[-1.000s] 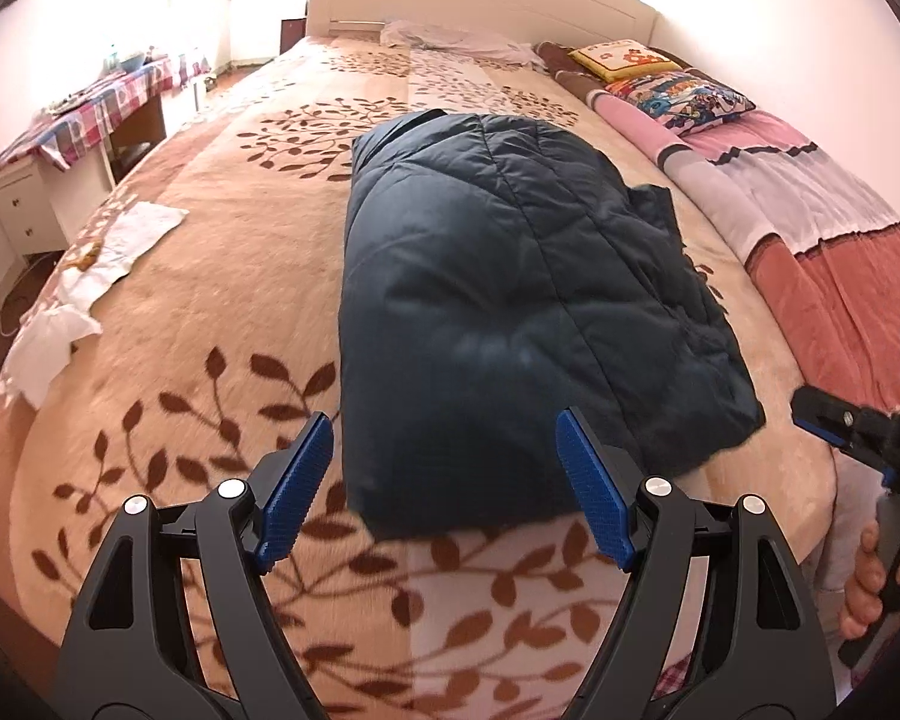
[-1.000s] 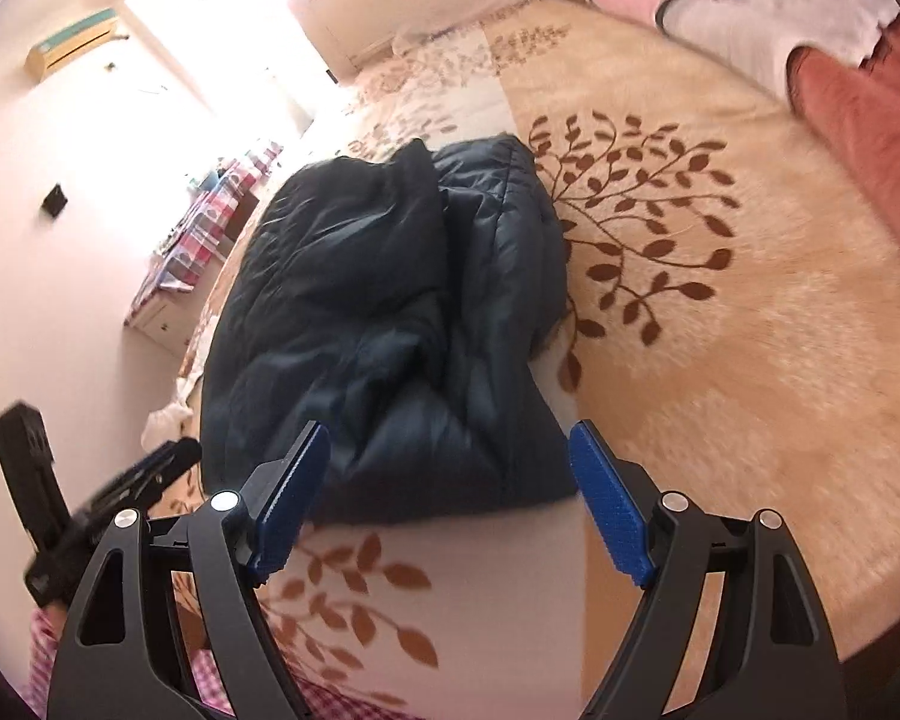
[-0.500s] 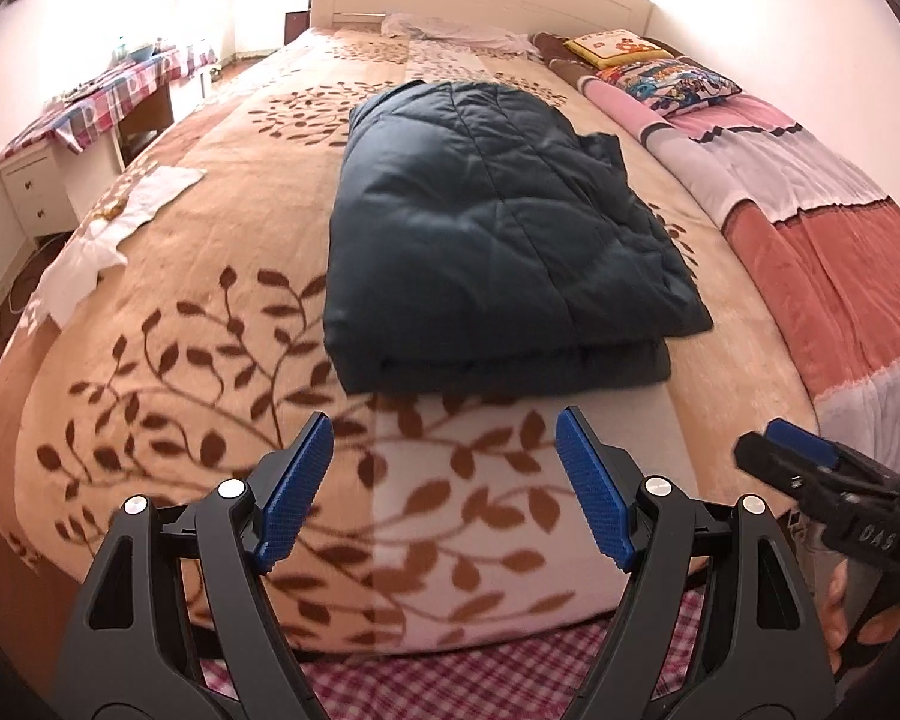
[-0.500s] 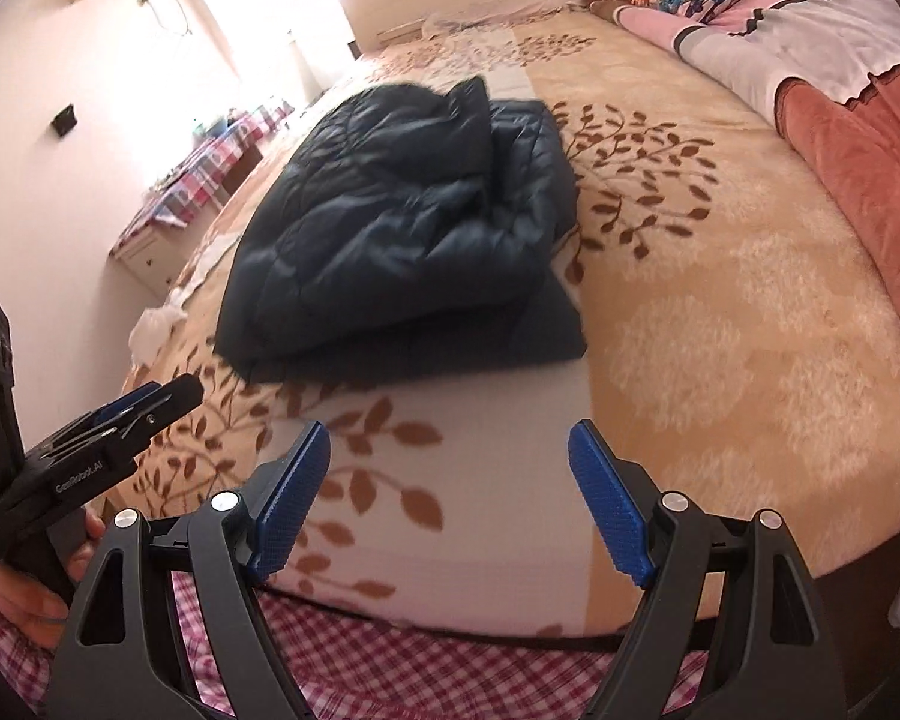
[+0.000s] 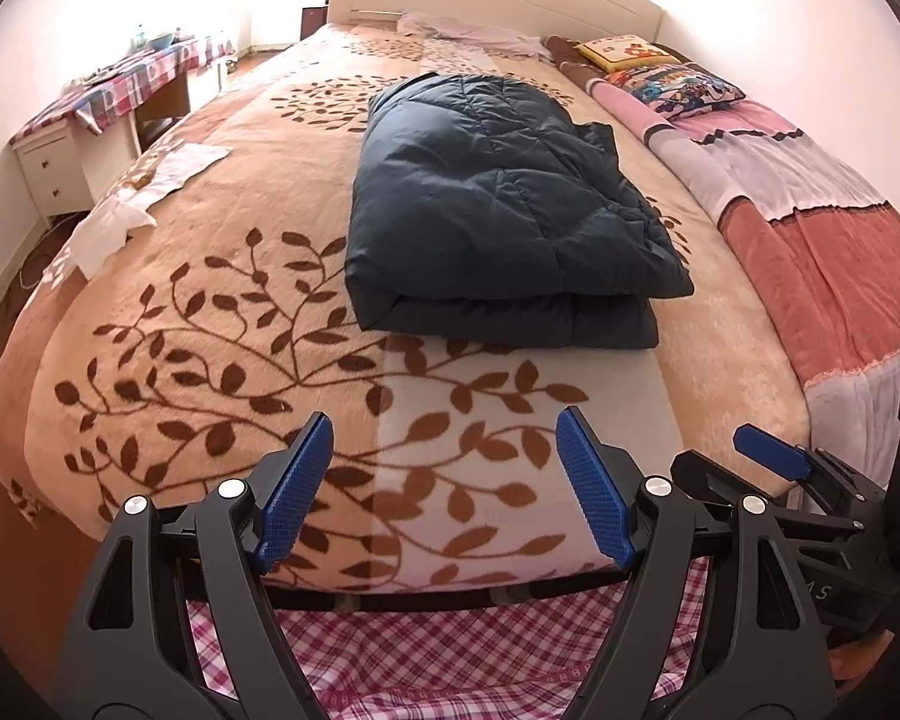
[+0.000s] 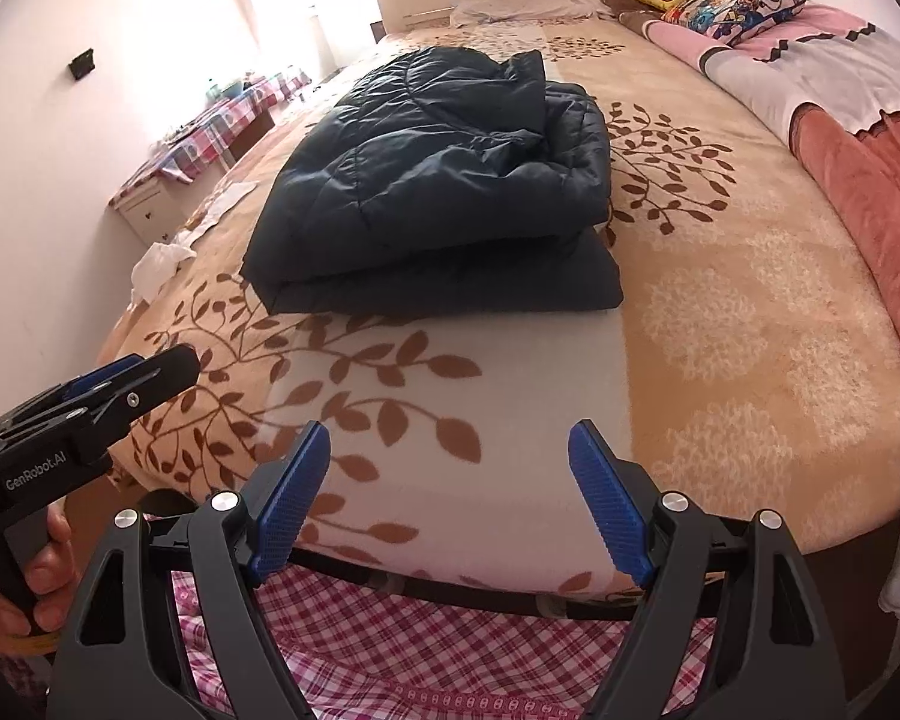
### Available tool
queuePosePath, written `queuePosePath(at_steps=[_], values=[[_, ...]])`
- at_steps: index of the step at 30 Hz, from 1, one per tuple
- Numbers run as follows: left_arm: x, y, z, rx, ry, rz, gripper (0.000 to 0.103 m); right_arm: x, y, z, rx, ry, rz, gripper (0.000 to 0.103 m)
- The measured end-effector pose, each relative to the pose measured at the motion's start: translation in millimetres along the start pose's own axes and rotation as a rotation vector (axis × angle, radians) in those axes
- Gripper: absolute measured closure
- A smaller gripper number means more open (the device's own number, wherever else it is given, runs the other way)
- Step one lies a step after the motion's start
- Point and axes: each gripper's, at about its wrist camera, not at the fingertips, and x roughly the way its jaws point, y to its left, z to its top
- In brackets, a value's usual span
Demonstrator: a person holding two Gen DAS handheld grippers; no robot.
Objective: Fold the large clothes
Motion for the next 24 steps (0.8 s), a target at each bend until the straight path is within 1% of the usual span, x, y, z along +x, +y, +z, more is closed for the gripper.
queuePosePath(at_steps=[8, 15, 24], values=[[0, -1, -19, 0.003, 0.023, 0.019, 0.027, -7, 3, -10, 0.005, -0.020, -0.030, 0.023], [3, -2, -30, 0.025, 0.046, 0.014, 0.027, -10, 5, -17, 0.019, -0.030, -0.070, 0.023], [10, -6, -31, 0.053, 0.062, 0.019, 0.027, 1, 3, -21, 0.044, 0.005, -0.101, 0.023]])
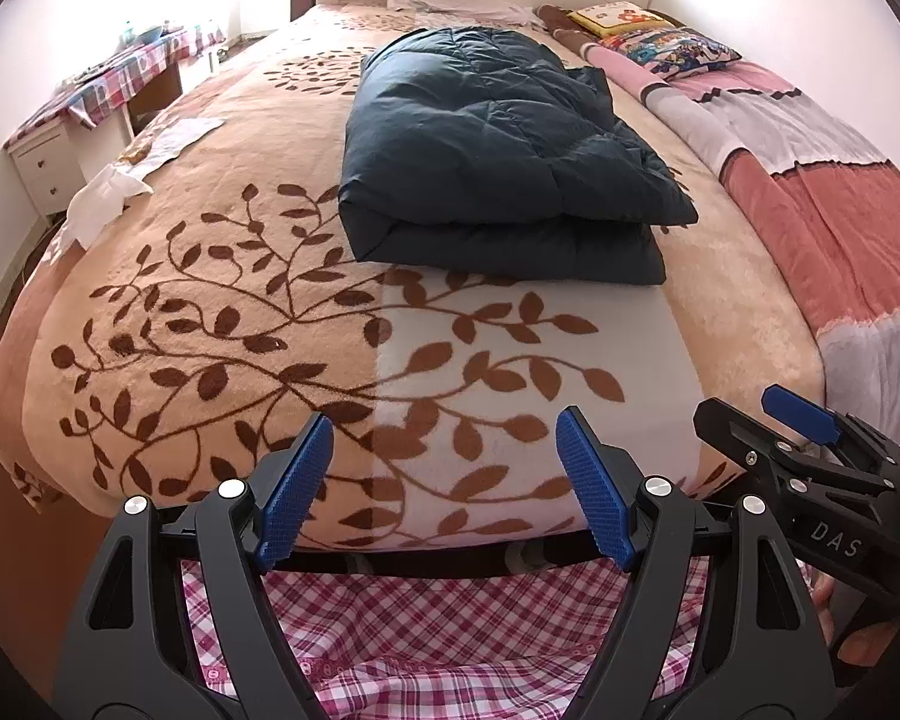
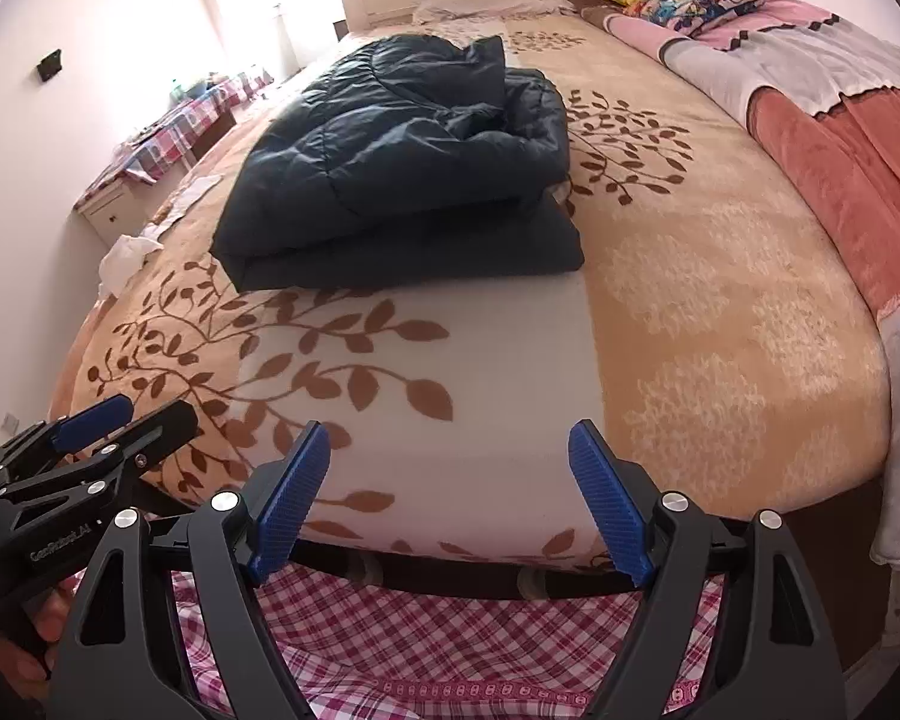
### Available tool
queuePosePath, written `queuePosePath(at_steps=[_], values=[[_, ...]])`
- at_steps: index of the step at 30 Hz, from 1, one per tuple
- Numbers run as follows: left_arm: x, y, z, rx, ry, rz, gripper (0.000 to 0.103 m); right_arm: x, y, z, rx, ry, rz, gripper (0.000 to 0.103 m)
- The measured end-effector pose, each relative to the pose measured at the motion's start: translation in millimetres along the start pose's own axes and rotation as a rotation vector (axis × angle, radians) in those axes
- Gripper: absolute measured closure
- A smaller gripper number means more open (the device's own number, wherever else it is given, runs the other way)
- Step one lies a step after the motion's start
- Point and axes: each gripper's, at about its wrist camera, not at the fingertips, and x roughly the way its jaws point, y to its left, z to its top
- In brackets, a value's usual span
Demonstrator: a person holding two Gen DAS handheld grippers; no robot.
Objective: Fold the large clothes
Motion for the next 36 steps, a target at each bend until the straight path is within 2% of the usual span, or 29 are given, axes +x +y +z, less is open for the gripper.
queuePosePath(at_steps=[17, 36], values=[[26, 3, -4, -0.028, 0.071, 0.014, 0.027, 30, 1, -9, -0.026, 0.105, -0.021, 0.023], [33, -3, -5, -0.018, 0.103, 0.023, 0.027, 37, -8, -12, -0.003, 0.129, -0.001, 0.023]])
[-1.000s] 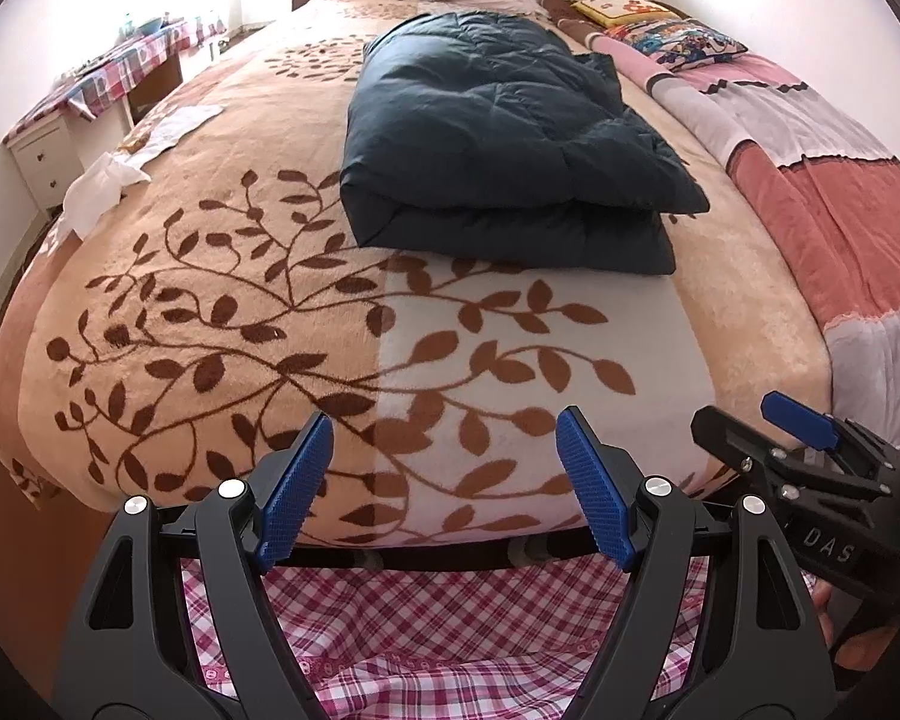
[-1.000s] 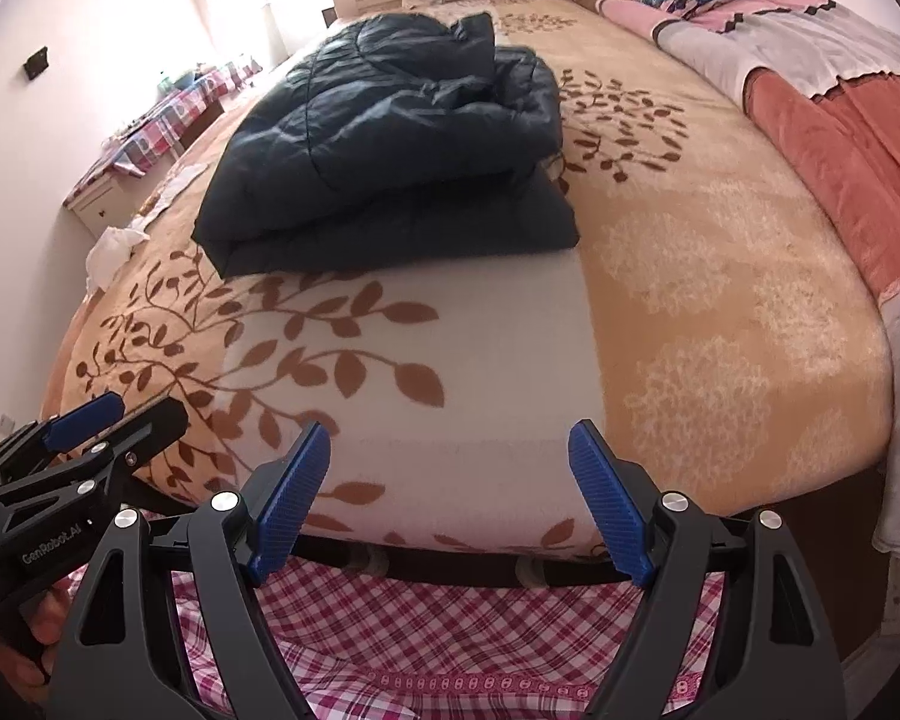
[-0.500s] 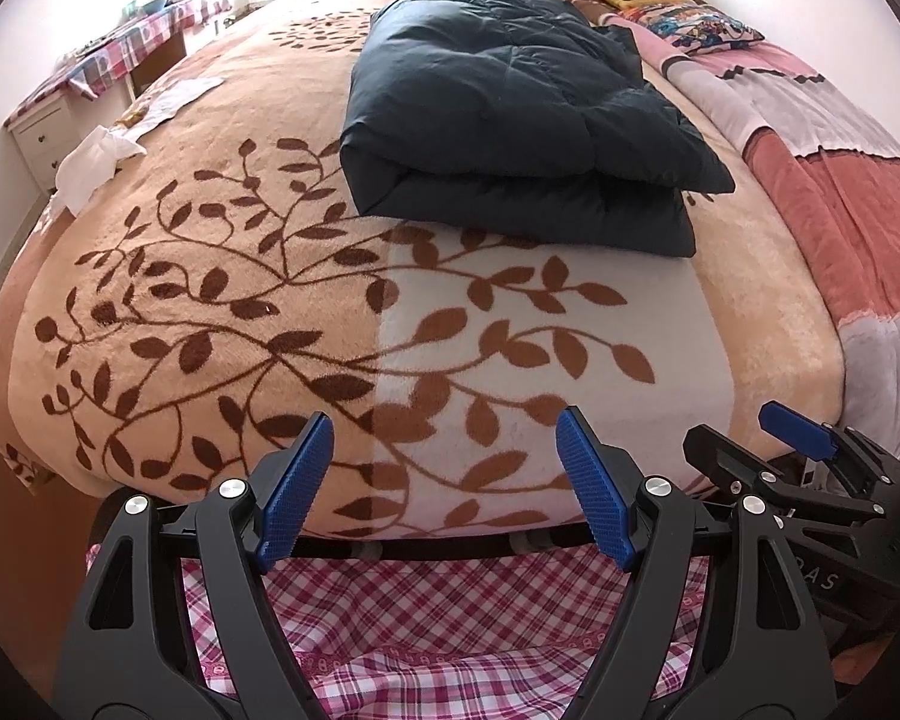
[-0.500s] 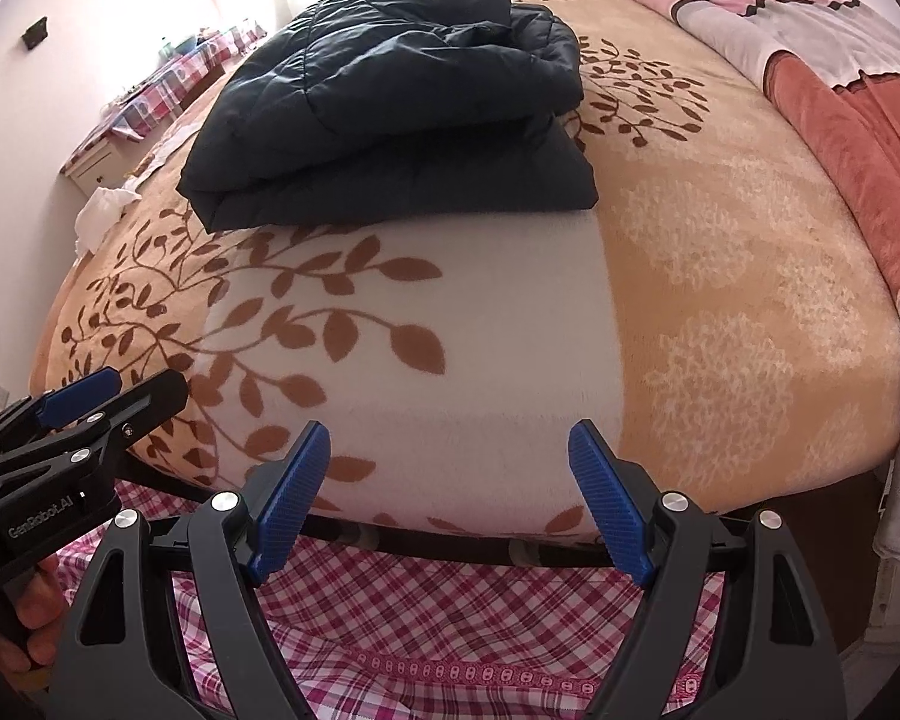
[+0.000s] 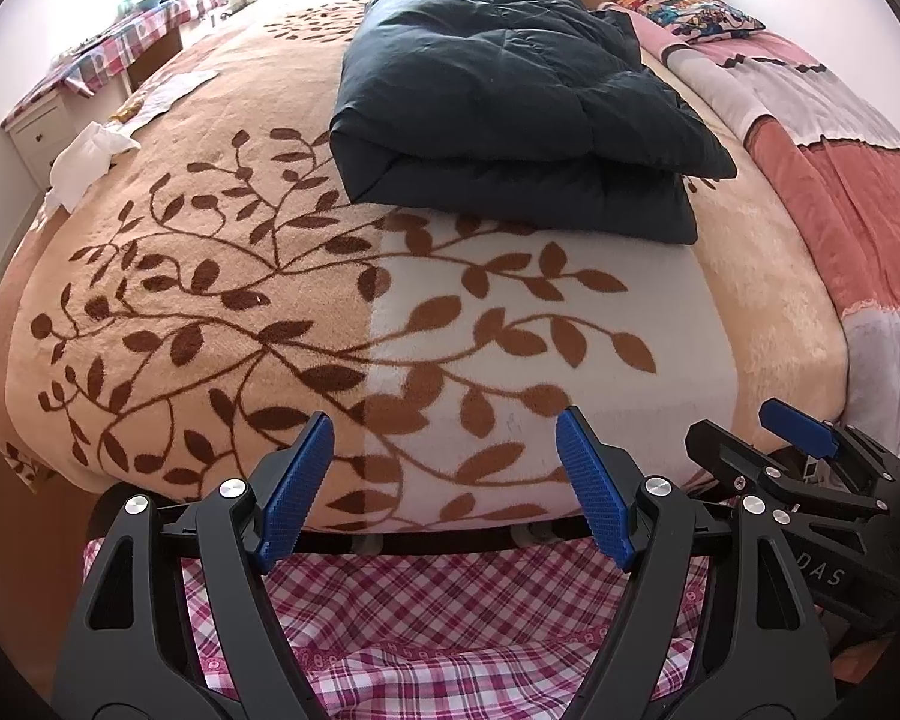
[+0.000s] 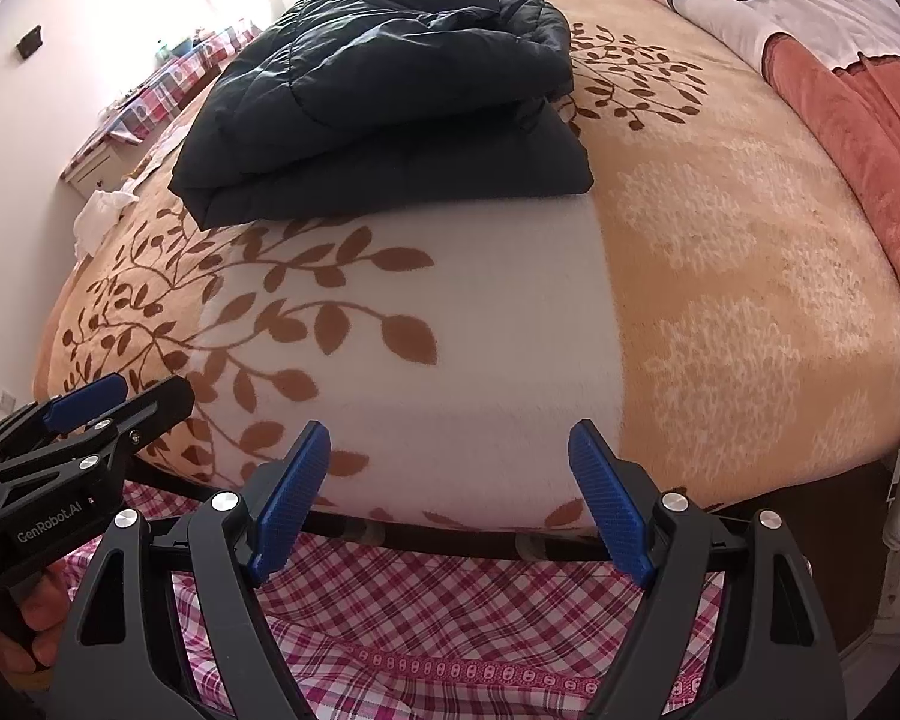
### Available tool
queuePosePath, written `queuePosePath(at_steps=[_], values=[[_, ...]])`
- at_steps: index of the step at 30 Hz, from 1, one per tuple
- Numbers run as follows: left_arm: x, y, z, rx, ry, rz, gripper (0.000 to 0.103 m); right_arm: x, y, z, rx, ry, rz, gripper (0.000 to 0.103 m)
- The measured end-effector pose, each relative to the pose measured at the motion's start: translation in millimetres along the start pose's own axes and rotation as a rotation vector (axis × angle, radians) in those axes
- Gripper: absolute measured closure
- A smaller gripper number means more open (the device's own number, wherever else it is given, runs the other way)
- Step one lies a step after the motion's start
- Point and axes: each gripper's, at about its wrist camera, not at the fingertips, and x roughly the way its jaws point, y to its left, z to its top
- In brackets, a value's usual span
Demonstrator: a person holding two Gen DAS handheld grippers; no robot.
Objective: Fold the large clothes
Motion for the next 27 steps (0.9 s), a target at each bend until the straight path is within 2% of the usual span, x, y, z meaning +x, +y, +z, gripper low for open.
queuePosePath(at_steps=[27], values=[[-11, -1, -1, 0.007, -0.027, -0.002, 0.027, -5, 2, -1, -0.003, -0.004, -0.004, 0.023]])
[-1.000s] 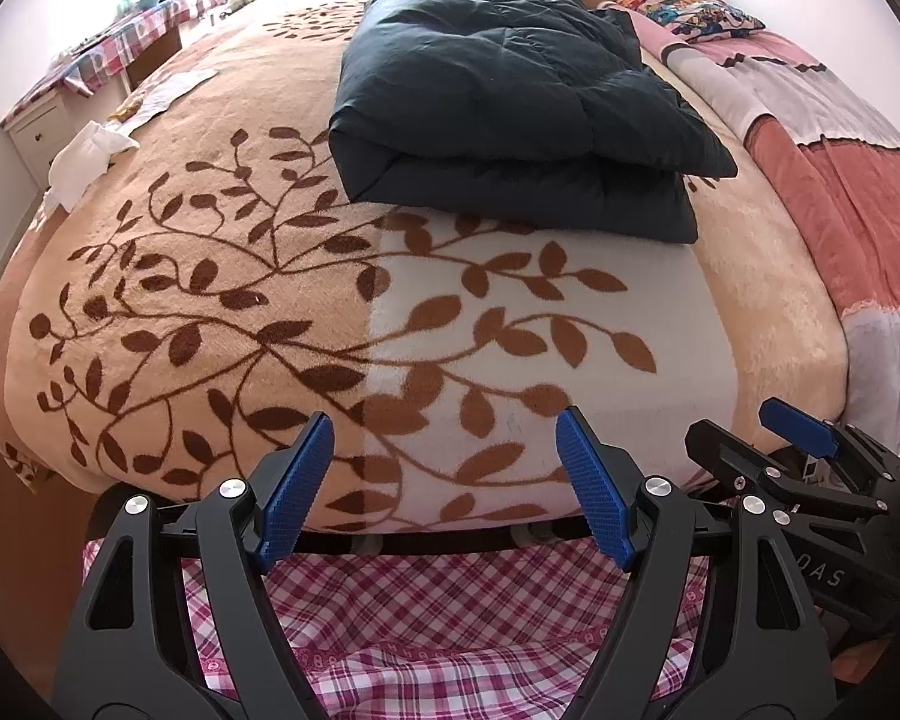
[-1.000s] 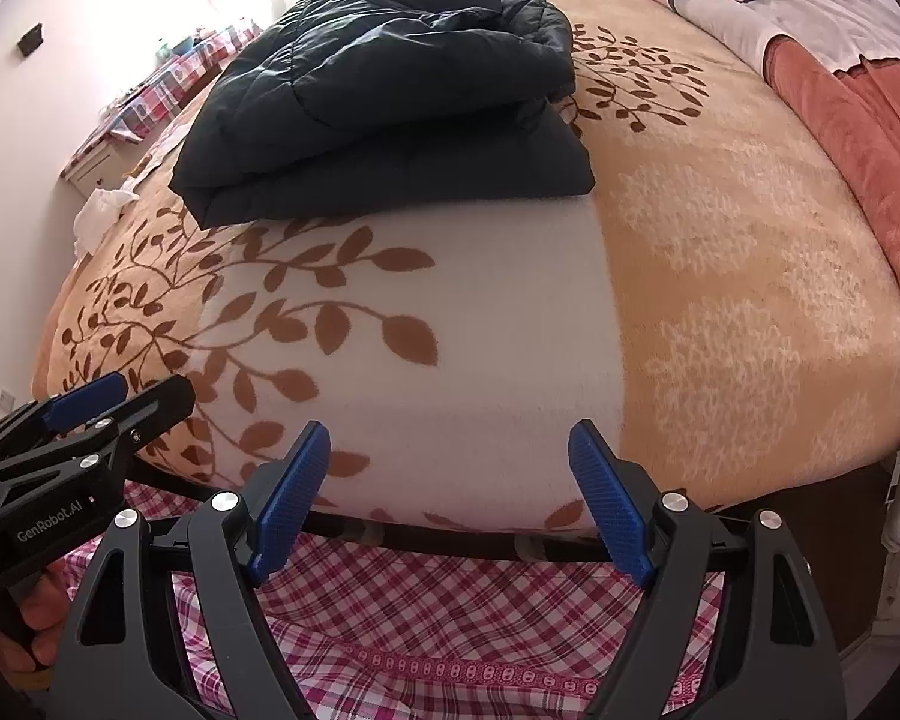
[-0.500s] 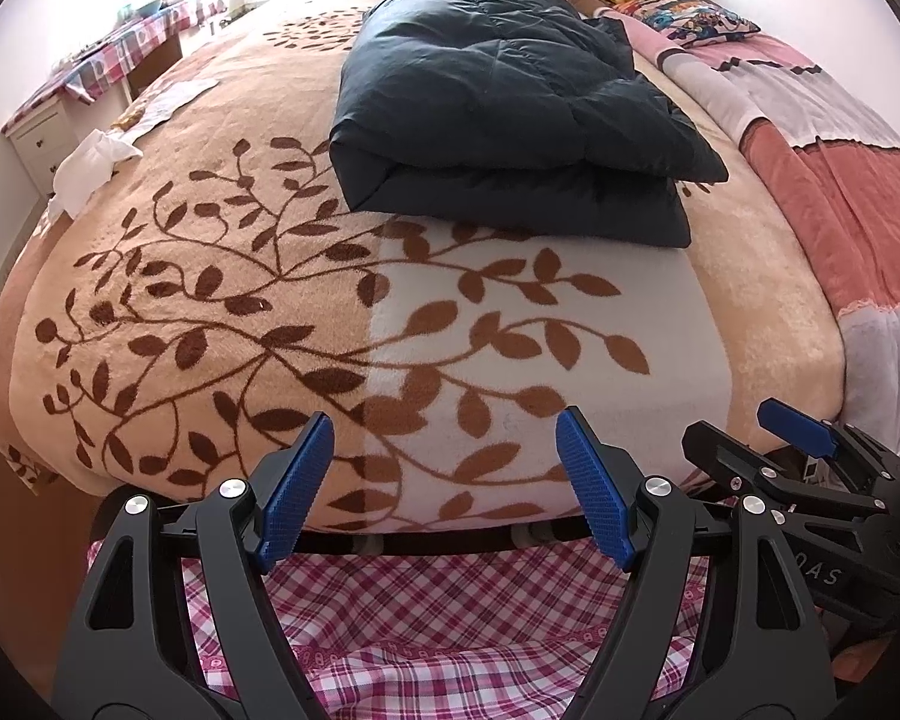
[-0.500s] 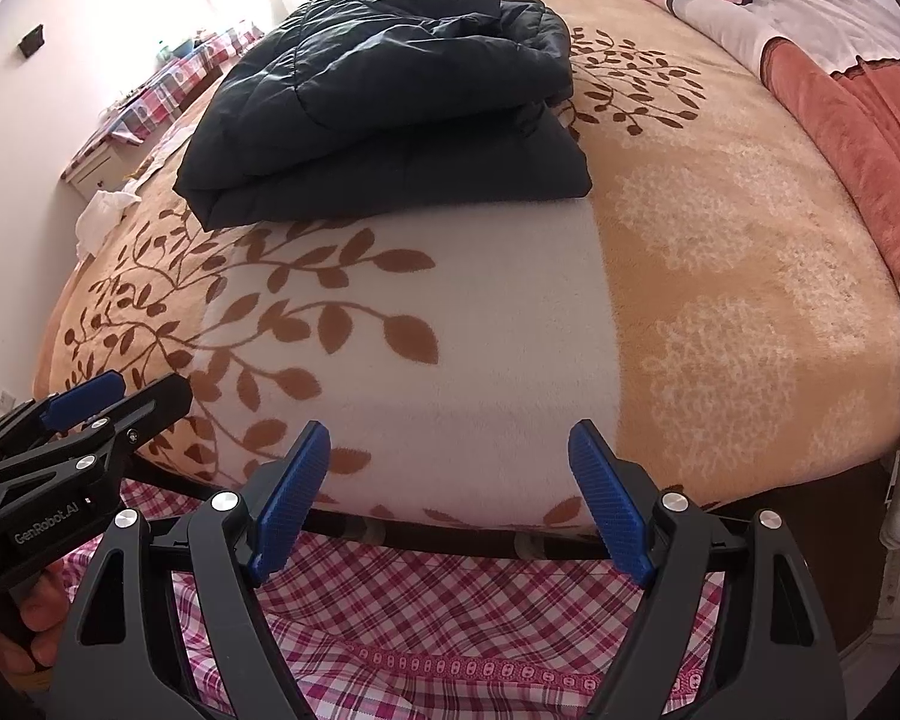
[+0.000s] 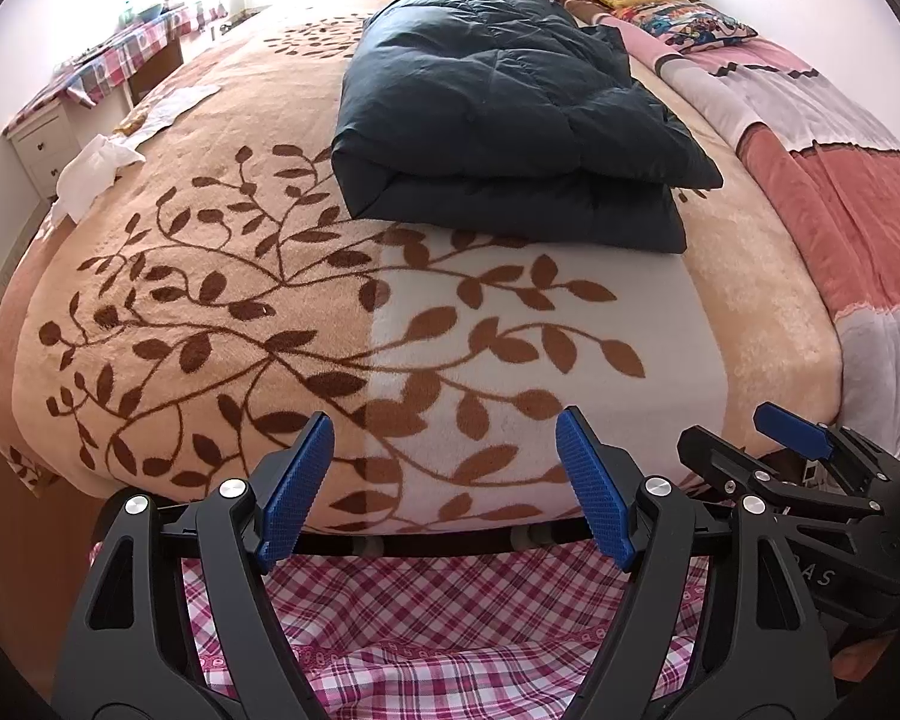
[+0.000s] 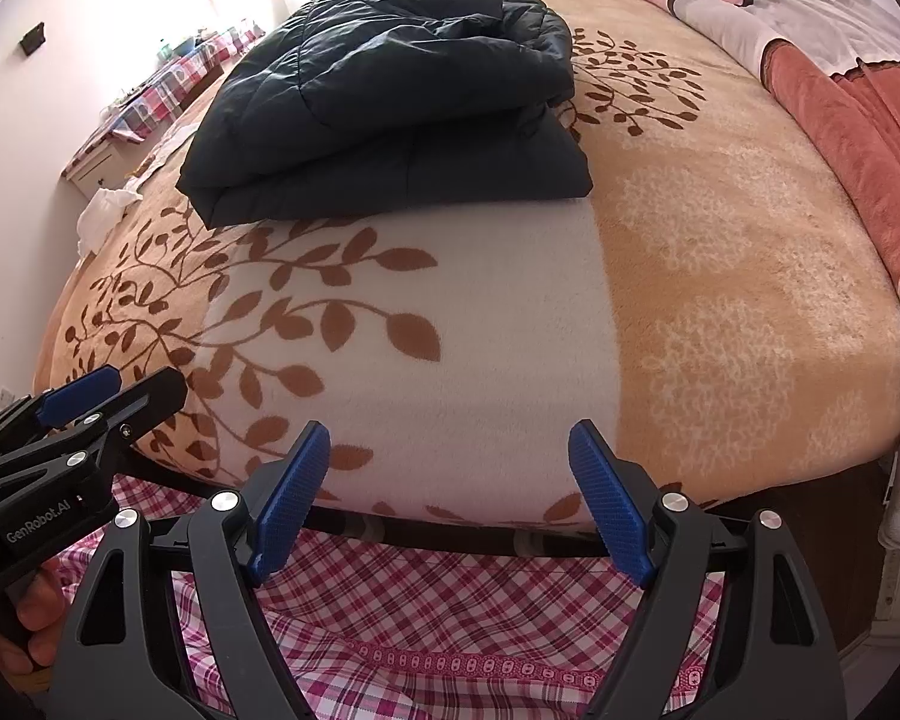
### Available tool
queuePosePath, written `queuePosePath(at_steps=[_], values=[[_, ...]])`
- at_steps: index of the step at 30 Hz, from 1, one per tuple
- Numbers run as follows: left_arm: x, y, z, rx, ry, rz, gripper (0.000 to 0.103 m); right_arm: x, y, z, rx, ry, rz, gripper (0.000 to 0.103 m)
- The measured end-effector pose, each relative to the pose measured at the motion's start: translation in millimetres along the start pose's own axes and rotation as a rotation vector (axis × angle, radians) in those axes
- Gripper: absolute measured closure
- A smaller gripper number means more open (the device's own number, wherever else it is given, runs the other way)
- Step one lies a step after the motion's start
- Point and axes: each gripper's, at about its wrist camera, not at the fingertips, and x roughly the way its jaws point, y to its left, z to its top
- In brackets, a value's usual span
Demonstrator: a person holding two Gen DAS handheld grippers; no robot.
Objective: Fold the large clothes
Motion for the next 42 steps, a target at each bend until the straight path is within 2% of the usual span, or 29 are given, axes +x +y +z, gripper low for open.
queuePosePath(at_steps=[42], values=[[-6.1, 0.8, 1.6, 0.001, -0.021, 0.008, 0.028, -1.0, 2.3, -0.7, -0.002, -0.001, -0.003, 0.023]])
